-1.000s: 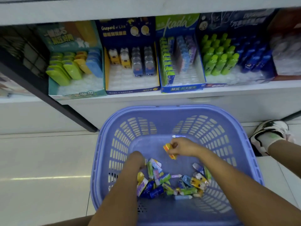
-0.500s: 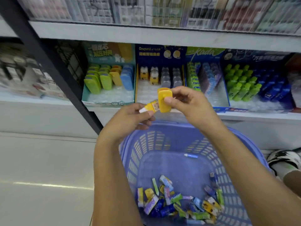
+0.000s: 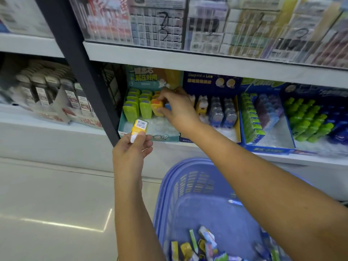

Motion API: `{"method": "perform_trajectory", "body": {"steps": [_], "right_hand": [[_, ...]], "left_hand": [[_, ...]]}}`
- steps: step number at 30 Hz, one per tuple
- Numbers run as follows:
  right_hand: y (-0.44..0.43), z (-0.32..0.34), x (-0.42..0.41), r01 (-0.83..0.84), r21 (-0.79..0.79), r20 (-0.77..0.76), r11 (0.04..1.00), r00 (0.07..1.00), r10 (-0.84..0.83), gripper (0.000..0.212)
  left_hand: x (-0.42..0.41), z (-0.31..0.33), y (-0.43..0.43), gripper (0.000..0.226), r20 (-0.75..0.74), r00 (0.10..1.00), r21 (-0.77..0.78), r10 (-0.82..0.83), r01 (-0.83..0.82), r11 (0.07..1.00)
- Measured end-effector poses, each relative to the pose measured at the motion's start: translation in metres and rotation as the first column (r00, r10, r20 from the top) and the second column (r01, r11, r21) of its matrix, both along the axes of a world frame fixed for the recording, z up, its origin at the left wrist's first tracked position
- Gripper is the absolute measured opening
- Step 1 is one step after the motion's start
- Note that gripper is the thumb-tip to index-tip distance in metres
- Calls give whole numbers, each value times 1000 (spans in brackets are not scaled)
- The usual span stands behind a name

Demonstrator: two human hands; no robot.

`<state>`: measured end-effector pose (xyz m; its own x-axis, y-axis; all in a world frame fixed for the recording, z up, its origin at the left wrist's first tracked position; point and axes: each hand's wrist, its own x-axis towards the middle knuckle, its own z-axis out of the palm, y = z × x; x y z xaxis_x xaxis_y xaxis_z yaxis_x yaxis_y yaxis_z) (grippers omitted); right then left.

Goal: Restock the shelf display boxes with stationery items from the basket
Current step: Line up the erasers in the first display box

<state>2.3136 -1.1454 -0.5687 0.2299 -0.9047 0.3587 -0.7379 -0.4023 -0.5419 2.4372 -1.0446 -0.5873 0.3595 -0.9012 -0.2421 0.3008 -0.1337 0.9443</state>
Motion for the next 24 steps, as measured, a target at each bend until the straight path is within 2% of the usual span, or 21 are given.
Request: {"method": "perform_trajectory", "body": {"steps": [10, 14, 18, 20, 24], "right_hand": [[-11, 4, 2, 60, -25, -225, 998, 972, -64, 21], [-10, 7, -2, 20, -86, -403, 996, 913, -53, 27], [-2, 2, 7, -7, -191, -604, 981, 789, -112, 35], [4, 1, 8, 4, -198, -628, 980, 767, -130, 40], [5, 5, 3, 53, -154, -587, 987, 798, -135, 37]], "left_hand": [[0, -8, -4, 10, -2, 1000, 11, -2, 2, 1000], [2, -10, -3, 11, 7, 1000, 5, -14, 14, 1000], [2, -11, -5, 15, 14, 1000, 1, -21, 21, 1000], [2, -10, -5, 14, 23, 999, 5, -25, 25, 1000], [3, -6, -2, 11, 34, 999, 8, -26, 26, 1000]]}}
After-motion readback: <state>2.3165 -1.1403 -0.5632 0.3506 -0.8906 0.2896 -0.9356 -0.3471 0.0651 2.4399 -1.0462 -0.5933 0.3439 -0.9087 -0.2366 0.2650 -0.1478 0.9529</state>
